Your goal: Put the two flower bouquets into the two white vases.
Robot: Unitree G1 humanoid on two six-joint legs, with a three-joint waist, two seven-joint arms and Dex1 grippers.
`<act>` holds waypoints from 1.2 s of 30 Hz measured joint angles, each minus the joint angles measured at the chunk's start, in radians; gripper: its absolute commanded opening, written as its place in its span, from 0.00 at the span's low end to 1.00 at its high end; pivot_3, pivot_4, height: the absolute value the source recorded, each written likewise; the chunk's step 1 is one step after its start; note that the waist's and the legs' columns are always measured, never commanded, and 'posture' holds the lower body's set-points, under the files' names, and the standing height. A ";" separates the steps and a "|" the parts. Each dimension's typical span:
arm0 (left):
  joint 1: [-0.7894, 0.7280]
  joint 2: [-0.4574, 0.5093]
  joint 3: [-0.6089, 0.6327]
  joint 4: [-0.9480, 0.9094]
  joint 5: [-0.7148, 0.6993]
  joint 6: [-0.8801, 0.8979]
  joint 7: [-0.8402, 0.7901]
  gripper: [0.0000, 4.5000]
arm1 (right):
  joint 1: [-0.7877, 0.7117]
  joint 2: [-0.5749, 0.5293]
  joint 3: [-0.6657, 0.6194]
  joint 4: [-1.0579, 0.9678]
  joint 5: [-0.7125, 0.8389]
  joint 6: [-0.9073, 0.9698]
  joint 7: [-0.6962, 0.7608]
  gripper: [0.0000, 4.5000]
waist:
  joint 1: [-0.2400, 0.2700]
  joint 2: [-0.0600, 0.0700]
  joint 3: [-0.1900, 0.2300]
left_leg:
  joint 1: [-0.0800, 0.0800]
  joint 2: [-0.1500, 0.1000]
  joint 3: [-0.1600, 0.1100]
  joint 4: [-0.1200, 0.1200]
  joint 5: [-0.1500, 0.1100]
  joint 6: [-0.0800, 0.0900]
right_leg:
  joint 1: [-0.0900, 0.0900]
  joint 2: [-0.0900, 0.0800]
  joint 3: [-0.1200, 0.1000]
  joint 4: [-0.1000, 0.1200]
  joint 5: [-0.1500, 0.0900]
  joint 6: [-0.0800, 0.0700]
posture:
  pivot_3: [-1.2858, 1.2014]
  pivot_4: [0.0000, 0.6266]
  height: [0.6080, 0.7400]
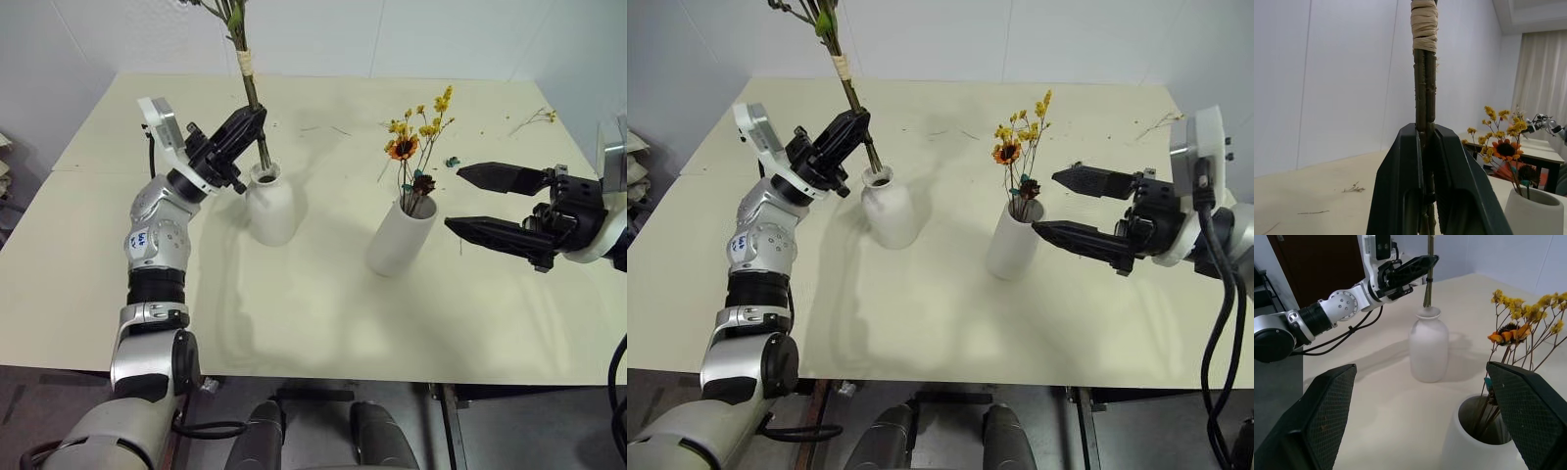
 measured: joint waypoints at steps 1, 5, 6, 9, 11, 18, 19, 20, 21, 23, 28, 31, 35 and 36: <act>-0.004 -0.004 0.000 0.009 0.000 -0.002 0.001 0.01 | 0.001 0.000 0.000 -0.002 0.003 0.000 -0.003 1.00 | 0.000 0.000 0.000 | 0.000 0.000 0.000 0.000 0.000 0.000 | 0.000 0.000 0.000 0.000 0.000 0.000 | 0.52 0.24 1.00; -0.014 -0.011 0.000 0.076 0.022 -0.068 -0.002 0.01 | 0.006 0.000 -0.013 -0.018 0.010 0.000 -0.018 1.00 | -0.001 0.000 0.000 | 0.000 0.000 0.000 0.000 0.000 0.000 | 0.000 0.000 0.000 0.000 0.000 0.000 | 0.52 0.24 1.00; -0.014 -0.011 0.000 0.094 0.027 -0.079 -0.003 0.01 | 0.007 0.000 -0.017 -0.018 0.012 0.000 -0.021 1.00 | -0.001 0.000 0.000 | 0.000 0.000 0.000 0.000 0.000 0.000 | 0.000 0.000 0.000 0.000 0.000 0.000 | 0.52 0.24 1.00; -0.025 -0.019 0.005 0.171 0.049 -0.141 -0.006 0.01 | 0.009 0.000 -0.025 -0.021 0.019 0.000 -0.032 1.00 | 0.001 0.000 0.000 | 0.000 0.000 0.000 0.000 0.000 0.000 | 0.000 0.000 0.000 0.000 0.000 0.000 | 0.52 0.24 1.00; -0.033 -0.027 0.006 0.213 0.060 -0.176 -0.011 0.01 | 0.011 0.000 -0.031 -0.024 0.021 0.000 -0.039 1.00 | 0.001 0.000 0.000 | 0.000 0.000 0.000 0.000 0.000 0.000 | 0.000 0.000 0.000 -0.001 0.000 0.000 | 0.52 0.24 1.00; -0.034 -0.044 0.000 0.259 0.077 -0.210 -0.050 0.01 | 0.011 0.000 -0.035 -0.025 0.031 0.000 -0.047 1.00 | 0.000 -0.001 0.000 | 0.000 0.000 0.000 0.000 0.000 0.000 | 0.000 0.000 0.000 -0.001 0.000 0.000 | 0.52 0.24 1.00; -0.033 -0.045 -0.002 0.259 0.079 -0.215 -0.056 0.09 | 0.011 0.000 -0.036 -0.025 0.032 0.000 -0.050 1.00 | 0.000 -0.001 0.000 | 0.000 0.000 0.000 0.000 0.000 0.000 | 0.000 0.000 0.000 -0.001 0.000 0.000 | 0.52 0.24 1.00; -0.031 -0.046 -0.002 0.259 0.079 -0.214 -0.062 0.17 | 0.011 0.000 -0.036 -0.025 0.033 0.000 -0.053 1.00 | 0.000 -0.001 0.000 | 0.000 0.000 0.000 0.000 0.000 0.000 | 0.000 0.000 0.000 -0.001 0.000 0.000 | 0.52 0.24 1.00; -0.028 -0.048 -0.002 0.259 0.079 -0.216 -0.062 0.23 | 0.011 0.000 -0.036 -0.026 0.035 0.000 -0.055 1.00 | 0.000 -0.001 0.000 | 0.000 0.000 0.000 0.000 0.000 0.000 | 0.000 0.000 0.000 -0.001 0.000 0.000 | 0.52 0.24 1.00; -0.015 -0.052 0.000 0.245 0.079 -0.220 -0.058 0.36 | 0.012 0.000 -0.036 -0.028 0.036 0.000 -0.061 1.00 | 0.000 -0.001 0.000 | 0.000 0.000 0.000 0.000 0.000 0.000 | 0.000 0.000 0.000 -0.001 0.000 0.000 | 0.52 0.24 1.00; 0.071 -0.023 -0.008 0.062 0.074 -0.153 -0.066 0.71 | 0.017 0.001 -0.036 -0.030 0.037 0.000 -0.063 1.00 | -0.002 -0.001 0.000 | 0.000 0.001 0.000 -0.001 0.000 0.000 | -0.001 0.000 0.000 -0.001 0.000 0.000 | 0.52 0.24 1.00; 0.118 0.040 -0.012 -0.043 0.067 -0.086 -0.072 0.92 | 0.020 0.004 -0.036 -0.031 0.036 -0.004 -0.063 1.00 | -0.003 0.000 0.000 | 0.000 0.001 0.000 -0.001 0.000 0.000 | -0.001 0.000 0.001 0.000 0.000 0.000 | 0.52 0.24 1.00; 0.166 0.135 -0.011 -0.106 0.071 -0.038 -0.073 0.99 | 0.022 0.015 -0.035 -0.028 0.031 -0.010 -0.059 1.00 | -0.001 0.000 0.000 | 0.000 0.000 0.000 -0.001 0.000 0.000 | -0.001 0.000 0.001 0.000 0.000 0.000 | 0.52 0.24 1.00; 0.176 0.152 -0.012 -0.117 0.073 -0.035 -0.078 0.99 | 0.021 0.015 -0.034 -0.026 0.027 -0.013 -0.056 1.00 | -0.001 0.000 0.000 | 0.000 0.000 0.000 -0.001 0.000 0.000 | -0.001 0.000 0.001 0.000 0.000 0.000 | 0.52 0.24 1.00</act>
